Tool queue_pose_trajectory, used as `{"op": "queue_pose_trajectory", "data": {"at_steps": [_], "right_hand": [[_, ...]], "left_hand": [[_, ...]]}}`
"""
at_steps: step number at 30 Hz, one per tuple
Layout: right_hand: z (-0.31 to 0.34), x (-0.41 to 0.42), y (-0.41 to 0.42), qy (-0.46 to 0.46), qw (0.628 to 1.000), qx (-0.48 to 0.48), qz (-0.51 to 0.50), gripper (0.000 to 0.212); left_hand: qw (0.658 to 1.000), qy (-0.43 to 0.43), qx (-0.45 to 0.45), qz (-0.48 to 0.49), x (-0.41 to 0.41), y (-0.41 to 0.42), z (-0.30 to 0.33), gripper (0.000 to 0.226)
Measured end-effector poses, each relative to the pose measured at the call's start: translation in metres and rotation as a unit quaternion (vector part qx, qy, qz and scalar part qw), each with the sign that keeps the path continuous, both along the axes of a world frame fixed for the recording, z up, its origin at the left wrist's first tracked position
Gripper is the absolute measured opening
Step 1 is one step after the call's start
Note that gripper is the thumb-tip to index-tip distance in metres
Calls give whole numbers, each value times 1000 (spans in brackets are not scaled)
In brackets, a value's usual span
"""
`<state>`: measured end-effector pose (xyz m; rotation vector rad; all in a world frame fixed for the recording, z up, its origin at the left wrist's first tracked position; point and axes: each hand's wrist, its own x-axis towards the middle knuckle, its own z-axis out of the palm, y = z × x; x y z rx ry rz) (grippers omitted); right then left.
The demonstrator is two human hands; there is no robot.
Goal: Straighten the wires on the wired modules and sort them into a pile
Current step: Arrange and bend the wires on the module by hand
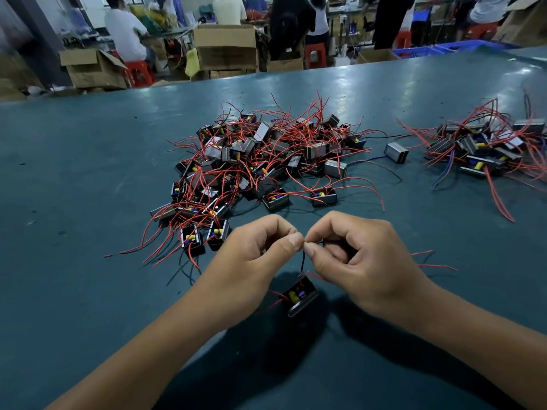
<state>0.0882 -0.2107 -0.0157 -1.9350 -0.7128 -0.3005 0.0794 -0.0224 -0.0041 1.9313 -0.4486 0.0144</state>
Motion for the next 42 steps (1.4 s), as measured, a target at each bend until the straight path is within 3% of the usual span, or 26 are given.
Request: {"op": "queue_pose_trajectory", "data": {"at_steps": [5, 16, 19, 23, 28, 31, 33, 35, 37, 39, 42], "right_hand": [[0, 6, -2, 37, 999, 32, -12, 7], [4, 21, -13, 63, 998, -8, 24, 11], [6, 26, -15, 76, 997, -15, 12, 2], [8, 35, -23, 74, 997, -32, -13, 19], [13, 40, -36, 39, 992, -96, -67, 15], [16, 39, -41, 56, 986, -146, -53, 17], [14, 38, -42, 70, 972, -220, -51, 32], [9, 37, -41, 83, 946, -308, -54, 44], [5, 36, -37, 74, 921, -379, -57, 39], [4, 35, -32, 69, 919, -382, -67, 30], [2, 31, -25, 120, 951, -277, -64, 27]], "left_hand": [[997, 4, 43, -59, 6, 3, -8, 14], [987, -91, 131, -5, 10, 11, -8, 12], [987, -95, 126, 25, 11, 12, -6, 17], [983, -103, 66, 138, 17, 18, -3, 45], [984, -67, 78, 149, 20, 28, 1, 42], [981, -30, 131, 139, 20, 32, 3, 35], [971, -10, 201, 129, 18, 36, 5, 39], [939, -4, 328, 101, 13, 37, 6, 48], [906, -3, 419, 61, 7, 32, 5, 51], [905, 2, 425, 25, 5, 26, 0, 46], [940, 2, 342, 13, 6, 21, -6, 35]]}}
